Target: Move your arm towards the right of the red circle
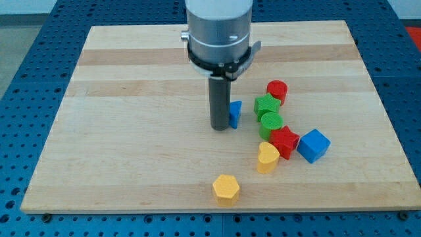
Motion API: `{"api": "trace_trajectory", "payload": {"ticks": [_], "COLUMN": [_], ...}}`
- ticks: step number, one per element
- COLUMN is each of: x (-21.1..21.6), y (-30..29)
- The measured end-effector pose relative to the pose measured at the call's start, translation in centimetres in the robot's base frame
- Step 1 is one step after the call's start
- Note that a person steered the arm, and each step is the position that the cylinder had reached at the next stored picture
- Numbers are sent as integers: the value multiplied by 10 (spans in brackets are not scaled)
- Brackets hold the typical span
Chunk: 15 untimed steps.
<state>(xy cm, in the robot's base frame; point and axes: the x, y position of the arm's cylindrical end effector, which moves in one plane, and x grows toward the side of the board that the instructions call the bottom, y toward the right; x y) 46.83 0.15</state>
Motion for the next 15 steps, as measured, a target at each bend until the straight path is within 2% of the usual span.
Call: {"api": "trace_trajectory", "payload": {"ticks": [2,4,5,6,7,8,10,15], "x": [-72,-137,-164,-164,-158,-158,-107,-62], "y": [44,36,58,119,143,143,185,185]}}
